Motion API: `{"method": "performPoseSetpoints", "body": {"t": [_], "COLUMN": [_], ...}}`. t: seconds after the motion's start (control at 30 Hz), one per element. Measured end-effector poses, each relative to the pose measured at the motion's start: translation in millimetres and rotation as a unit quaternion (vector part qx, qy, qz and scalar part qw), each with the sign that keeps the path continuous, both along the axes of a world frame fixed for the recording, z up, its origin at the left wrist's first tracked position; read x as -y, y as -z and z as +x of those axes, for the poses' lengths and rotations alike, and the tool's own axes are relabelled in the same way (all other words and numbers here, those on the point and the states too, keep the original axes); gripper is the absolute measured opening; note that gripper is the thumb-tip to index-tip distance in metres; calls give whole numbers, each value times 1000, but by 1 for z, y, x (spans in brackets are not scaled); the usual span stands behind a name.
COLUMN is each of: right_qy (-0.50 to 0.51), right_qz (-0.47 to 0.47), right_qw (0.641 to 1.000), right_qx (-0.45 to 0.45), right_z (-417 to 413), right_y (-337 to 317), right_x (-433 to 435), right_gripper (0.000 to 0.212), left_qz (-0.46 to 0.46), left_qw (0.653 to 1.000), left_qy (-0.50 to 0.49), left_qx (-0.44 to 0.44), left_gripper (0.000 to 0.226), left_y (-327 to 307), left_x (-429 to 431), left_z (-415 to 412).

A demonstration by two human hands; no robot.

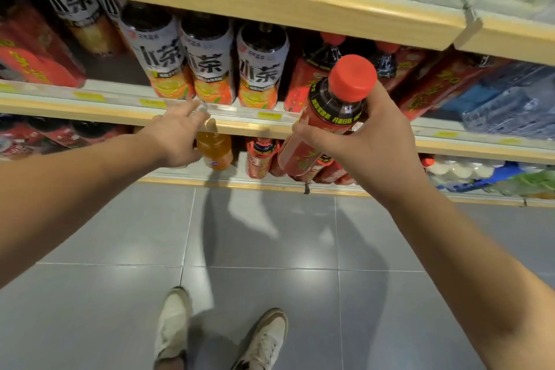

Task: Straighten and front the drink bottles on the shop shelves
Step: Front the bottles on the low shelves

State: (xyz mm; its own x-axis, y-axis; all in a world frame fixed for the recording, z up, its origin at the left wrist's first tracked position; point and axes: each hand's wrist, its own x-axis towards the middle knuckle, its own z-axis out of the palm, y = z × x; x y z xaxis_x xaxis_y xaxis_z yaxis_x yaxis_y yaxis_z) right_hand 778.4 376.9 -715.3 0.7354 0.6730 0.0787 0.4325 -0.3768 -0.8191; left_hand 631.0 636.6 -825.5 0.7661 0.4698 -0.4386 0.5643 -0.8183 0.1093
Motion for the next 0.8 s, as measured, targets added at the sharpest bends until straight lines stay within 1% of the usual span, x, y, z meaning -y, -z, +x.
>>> {"method": "performPoseSetpoints", "body": {"t": [0.13, 0.3, 0.43, 0.53, 0.7, 0.8], "right_qy": [3, 18, 23, 32, 27, 27], "right_qz": [-3, -9, -24, -29, -42, -40], "right_qw": [1000, 1000, 999, 999, 998, 998], "right_qx": [5, -1, 8, 13, 27, 34], "right_z": [12, 25, 34, 48, 85, 111], "right_y": [-1, -4, -9, -12, -6, 0], "right_x": [10, 22, 33, 48, 77, 97], "right_gripper": [63, 60, 63, 68, 65, 63], "left_qz": [-8, -32, -54, -49, -48, -49], "left_qw": [999, 998, 995, 991, 993, 995], "left_qy": [30, 39, 83, 113, 103, 82], "left_qx": [15, 26, 32, 48, 34, 41], "left_gripper": [90, 94, 91, 87, 92, 92], "left_y": [4, 3, 0, 0, 4, 6], "left_x": [21, 35, 48, 63, 96, 118], "left_z": [20, 37, 49, 63, 92, 109]}}
